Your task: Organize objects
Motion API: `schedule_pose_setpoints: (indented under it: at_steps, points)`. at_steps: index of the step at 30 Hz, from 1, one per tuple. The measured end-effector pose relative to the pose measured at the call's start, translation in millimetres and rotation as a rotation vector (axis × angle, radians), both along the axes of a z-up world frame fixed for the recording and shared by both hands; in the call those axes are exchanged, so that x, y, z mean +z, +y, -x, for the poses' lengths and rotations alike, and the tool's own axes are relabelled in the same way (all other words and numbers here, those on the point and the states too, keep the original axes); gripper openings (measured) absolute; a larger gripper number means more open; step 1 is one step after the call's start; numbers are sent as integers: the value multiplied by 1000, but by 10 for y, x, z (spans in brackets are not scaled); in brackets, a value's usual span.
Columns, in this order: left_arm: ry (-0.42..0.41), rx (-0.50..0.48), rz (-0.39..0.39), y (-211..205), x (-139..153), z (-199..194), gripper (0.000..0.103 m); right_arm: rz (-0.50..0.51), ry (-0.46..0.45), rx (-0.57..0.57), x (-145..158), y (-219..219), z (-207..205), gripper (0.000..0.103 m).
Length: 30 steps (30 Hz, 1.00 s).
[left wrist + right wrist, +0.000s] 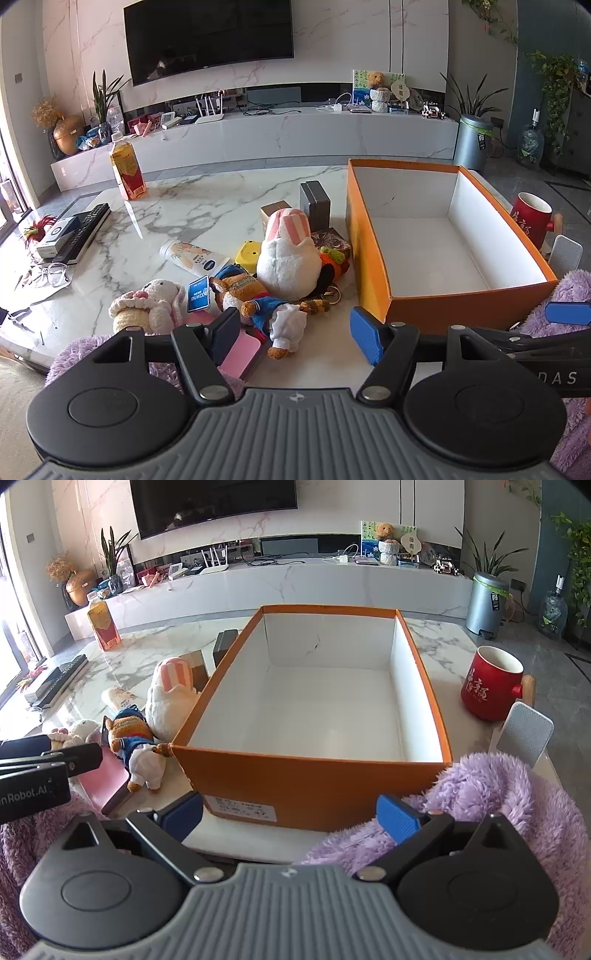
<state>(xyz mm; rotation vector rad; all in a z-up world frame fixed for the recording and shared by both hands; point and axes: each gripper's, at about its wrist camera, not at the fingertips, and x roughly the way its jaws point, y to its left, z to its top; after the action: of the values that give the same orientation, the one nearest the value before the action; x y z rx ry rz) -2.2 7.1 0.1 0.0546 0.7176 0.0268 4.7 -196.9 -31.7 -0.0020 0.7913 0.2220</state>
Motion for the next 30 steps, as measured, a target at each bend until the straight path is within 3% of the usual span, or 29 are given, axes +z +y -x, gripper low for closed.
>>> schedule_pose_setpoints:
  at_steps: [30]
  points:
    - [30,-18,-2,-9,-44,11,79,-11,22,-10,-32,2,6,100]
